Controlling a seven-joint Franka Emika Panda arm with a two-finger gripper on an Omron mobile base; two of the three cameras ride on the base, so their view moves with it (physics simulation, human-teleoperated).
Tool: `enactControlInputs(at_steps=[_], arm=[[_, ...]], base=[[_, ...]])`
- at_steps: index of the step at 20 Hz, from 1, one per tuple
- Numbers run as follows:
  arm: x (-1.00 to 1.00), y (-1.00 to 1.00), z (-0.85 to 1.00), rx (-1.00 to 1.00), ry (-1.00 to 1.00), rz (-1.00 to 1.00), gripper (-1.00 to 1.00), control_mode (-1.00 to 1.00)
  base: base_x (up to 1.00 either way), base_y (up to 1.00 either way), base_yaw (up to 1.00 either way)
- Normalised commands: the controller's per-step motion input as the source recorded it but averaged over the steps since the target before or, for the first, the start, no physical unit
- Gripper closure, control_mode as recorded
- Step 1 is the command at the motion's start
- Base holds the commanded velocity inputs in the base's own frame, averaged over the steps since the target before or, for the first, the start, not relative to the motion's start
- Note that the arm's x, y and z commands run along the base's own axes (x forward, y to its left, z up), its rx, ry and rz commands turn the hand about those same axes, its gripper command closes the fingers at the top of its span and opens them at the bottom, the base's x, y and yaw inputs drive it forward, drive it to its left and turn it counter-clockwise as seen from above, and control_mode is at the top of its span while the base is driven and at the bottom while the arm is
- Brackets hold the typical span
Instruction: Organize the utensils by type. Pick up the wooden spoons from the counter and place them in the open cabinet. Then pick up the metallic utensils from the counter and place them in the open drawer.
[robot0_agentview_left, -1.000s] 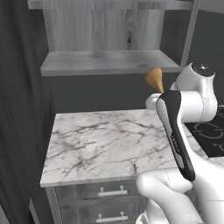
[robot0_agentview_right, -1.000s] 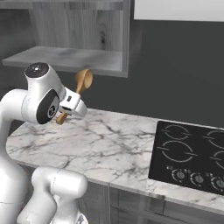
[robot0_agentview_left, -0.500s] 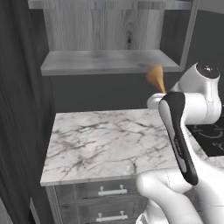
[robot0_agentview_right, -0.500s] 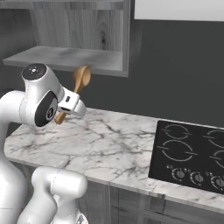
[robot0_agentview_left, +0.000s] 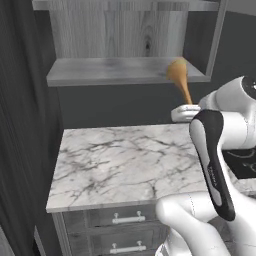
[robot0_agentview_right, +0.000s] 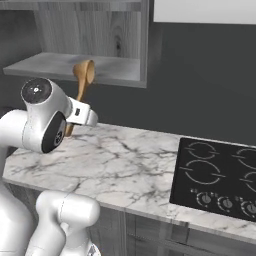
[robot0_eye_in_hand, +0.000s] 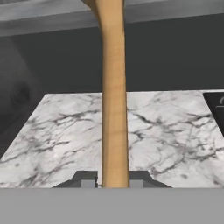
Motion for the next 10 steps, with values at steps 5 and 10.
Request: enactControlInputs(at_steps=[5, 10], arm=[[0.00, 0.17, 0.57, -0.04, 0.00, 0.00, 1.00, -1.00], [0.28, 0.19, 0.31, -0.16, 0.06, 0.04, 1.00, -1.00]], base=[[0.00, 0.00, 0.00], [0.00, 0.00, 0.00]])
